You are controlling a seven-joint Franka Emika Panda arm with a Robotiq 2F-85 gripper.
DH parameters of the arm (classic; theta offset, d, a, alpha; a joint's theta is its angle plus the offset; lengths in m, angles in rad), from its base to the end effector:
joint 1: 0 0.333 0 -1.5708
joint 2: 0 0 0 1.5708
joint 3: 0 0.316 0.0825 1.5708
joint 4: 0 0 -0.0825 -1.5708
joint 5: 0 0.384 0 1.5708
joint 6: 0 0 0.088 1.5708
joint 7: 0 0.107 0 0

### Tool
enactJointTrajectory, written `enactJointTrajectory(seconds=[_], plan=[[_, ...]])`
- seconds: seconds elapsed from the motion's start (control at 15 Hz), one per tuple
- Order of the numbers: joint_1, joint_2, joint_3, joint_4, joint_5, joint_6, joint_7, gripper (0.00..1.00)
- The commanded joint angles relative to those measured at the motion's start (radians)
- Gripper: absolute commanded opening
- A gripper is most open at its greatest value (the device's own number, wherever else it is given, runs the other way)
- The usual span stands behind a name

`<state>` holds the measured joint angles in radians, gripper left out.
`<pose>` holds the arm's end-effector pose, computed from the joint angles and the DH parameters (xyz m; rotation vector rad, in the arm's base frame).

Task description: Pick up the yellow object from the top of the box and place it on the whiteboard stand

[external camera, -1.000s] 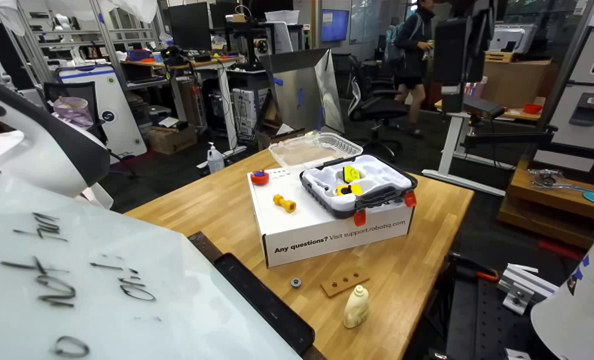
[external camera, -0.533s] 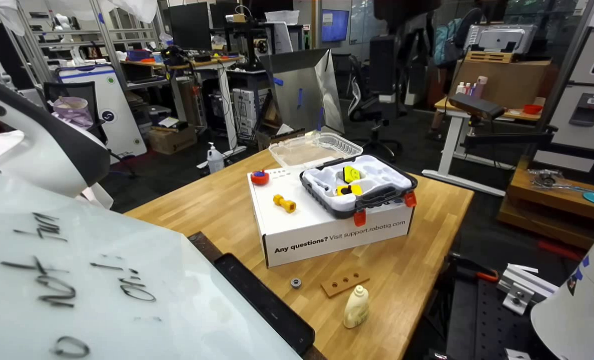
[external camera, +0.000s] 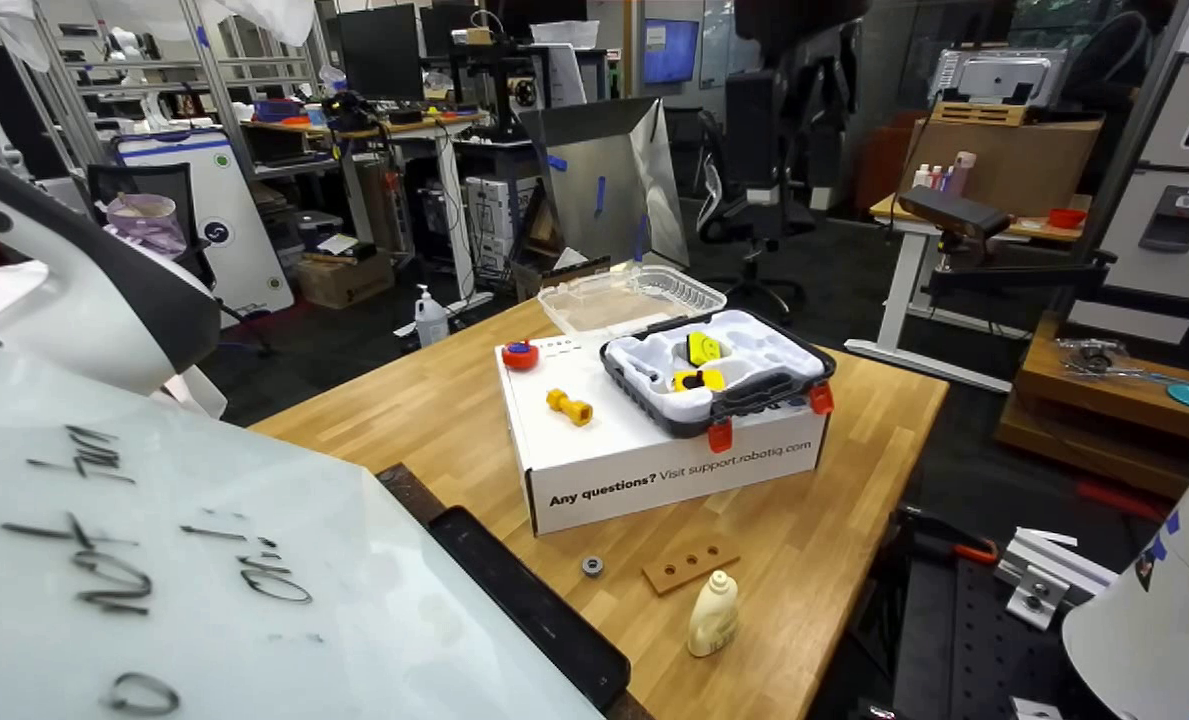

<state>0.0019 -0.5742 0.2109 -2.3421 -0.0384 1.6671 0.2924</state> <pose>0.3599 0.0843 0.5290 2.9613 -0.1677 -0.1080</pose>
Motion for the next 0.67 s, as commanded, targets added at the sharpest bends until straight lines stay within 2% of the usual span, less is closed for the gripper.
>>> enactJointTrajectory(seconds=[0.0,0.33,0.6], plan=[[0.019,0.003,-0.015,0.002,-0.007,-0.003,0.008,1.00],[0.021,0.023,-0.009,0.023,-0.013,0.025,0.007,1.00],[0.038,0.088,-0.018,0.075,0.001,0.117,-0.024,1.00]])
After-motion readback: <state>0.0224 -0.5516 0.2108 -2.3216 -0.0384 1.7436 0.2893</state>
